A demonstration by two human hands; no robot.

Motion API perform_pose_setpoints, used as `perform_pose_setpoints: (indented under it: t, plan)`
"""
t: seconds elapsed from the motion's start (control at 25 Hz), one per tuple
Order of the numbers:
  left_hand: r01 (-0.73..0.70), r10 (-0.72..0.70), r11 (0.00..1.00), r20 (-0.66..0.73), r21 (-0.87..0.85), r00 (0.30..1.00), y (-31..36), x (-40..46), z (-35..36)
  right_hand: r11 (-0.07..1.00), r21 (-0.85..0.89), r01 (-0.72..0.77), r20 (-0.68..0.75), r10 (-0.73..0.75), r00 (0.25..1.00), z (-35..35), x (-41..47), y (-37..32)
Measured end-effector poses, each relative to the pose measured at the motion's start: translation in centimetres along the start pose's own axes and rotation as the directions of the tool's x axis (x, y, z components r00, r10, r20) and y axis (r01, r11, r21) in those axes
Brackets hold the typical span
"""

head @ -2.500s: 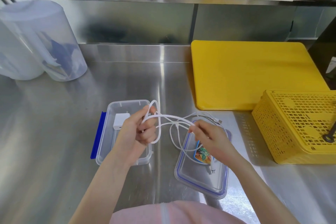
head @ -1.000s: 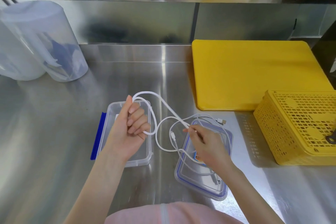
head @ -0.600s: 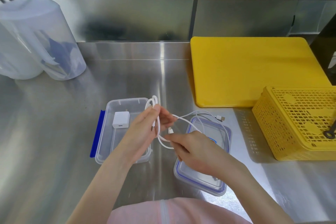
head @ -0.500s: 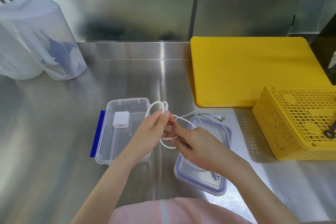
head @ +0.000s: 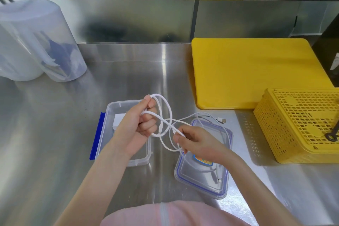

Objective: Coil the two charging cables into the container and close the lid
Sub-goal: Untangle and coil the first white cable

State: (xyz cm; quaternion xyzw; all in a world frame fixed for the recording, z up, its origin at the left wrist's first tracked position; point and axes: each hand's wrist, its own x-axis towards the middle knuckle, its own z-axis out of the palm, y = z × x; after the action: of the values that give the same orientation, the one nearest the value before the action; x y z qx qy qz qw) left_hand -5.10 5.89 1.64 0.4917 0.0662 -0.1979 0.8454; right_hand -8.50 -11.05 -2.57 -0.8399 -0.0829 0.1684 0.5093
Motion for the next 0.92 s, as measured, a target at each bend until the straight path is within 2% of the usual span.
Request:
perform_pose_setpoints:
  t: [0.12, 0.2, 0.28, 0.4, 0.56, 0.64, 0.8, 0.92]
  plan:
    - [0.036, -0.027, 0.974, 0.043, -0.223, 0.999, 1.1, 0.3, -0.4, 0.982, -0.157, -0.106, -0.031, 0.103, 0.994, 0.5, 1.3, 2.7]
    - [0.035, -0.022, 0.964, 0.051, -0.263, 0.998, 1.9, 0.5, -0.9, 0.955, -0.238, -0.175, -0.059, 0.166, 0.984, 0.2, 1.6, 4.0]
    - [0.043, -0.035, 0.969, 0.036, -0.243, 0.999, 2.1, 0.6, -1.6, 0.978, -0.095, -0.184, -0.148, 0.169, 0.974, -0.9, 1.9, 3.6]
    - [0.064, -0.058, 0.976, 0.038, -0.206, 0.998, 1.4, 0.7, -1.7, 0.969, 0.247, -0.005, -0.297, 0.081, 0.951, -3.9, 2.5, 0.1]
    - [0.098, -0.088, 0.984, 0.072, -0.151, 0.993, 0.6, 0.9, -1.2, 0.934, 0.323, 0.154, -0.461, 0.013, 0.887, -7.5, 2.8, -4.4]
    - [0.105, -0.097, 0.992, 0.115, -0.066, 0.989, 0.6, 0.6, -1.3, 0.926, 0.343, 0.156, -0.507, 0.043, 0.861, -8.2, 2.9, -4.5]
    - [0.041, -0.087, 0.956, 0.147, 0.291, 0.985, 0.4, -0.1, -1.5, 0.903, 0.411, 0.129, -0.550, 0.132, 0.824, -8.6, 3.1, -3.6]
    - [0.060, -0.118, 0.922, 0.130, 0.382, 0.984, 0.1, 0.0, -1.4, 0.898, 0.424, 0.116, -0.573, 0.167, 0.803, -8.7, 3.4, -3.2]
